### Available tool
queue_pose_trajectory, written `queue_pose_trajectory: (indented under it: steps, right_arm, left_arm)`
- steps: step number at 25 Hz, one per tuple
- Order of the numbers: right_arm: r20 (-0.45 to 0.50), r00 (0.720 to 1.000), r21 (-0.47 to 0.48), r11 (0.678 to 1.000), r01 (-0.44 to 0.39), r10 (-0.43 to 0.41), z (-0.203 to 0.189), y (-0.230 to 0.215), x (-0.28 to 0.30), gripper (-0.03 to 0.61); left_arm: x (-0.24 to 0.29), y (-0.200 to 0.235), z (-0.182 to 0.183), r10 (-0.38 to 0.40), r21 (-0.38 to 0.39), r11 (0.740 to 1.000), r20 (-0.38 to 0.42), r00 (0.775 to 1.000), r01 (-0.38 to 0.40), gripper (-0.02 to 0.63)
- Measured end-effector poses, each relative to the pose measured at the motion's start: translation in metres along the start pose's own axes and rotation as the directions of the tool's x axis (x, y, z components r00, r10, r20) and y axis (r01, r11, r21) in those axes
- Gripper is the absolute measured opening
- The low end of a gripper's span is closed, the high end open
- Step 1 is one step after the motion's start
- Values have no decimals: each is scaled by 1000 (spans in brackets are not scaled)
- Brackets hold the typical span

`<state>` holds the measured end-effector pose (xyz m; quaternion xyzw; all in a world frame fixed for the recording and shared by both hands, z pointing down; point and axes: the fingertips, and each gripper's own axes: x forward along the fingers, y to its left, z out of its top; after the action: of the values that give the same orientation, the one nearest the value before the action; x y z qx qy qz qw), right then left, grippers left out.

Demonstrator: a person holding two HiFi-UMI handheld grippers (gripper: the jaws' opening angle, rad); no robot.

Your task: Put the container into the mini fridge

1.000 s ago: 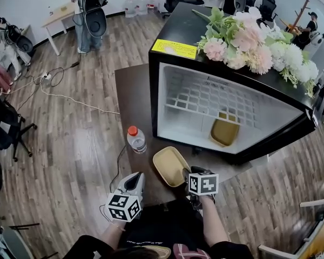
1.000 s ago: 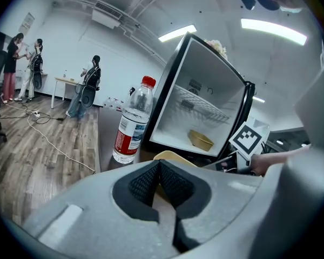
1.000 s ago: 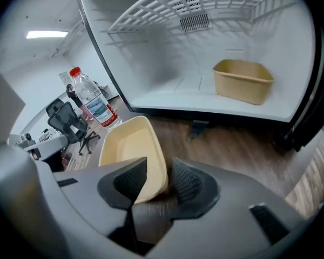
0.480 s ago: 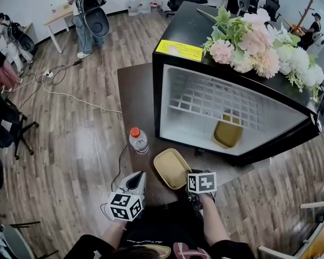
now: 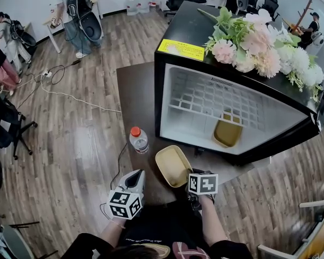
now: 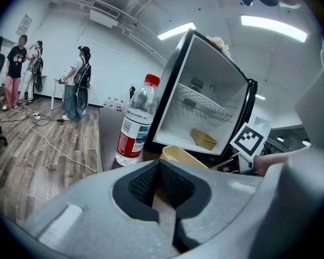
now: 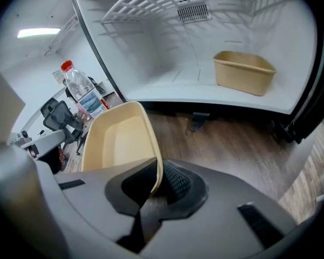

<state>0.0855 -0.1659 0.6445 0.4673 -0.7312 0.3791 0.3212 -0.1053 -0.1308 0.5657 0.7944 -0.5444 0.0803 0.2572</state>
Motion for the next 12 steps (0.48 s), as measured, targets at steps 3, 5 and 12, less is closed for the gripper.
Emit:
queue_pose_trajectory:
  steps: [3,5,12]
  right_arm:
    - [33,999,24,1000,-2,2,4,0,-6,29]
    - [58,998,37,999,1,-3,8,0,-11,29]
    - [122,992,91,996,13,-25,21,-2,-21,29]
  left_arm:
    - [0,-1,1,-9,6,1000,0,1000,9,8]
    - [-1,-2,0,-14,8,1000,1,1000,14,8]
    - [0,-7,2,-39,33,999,-1,999,39,8]
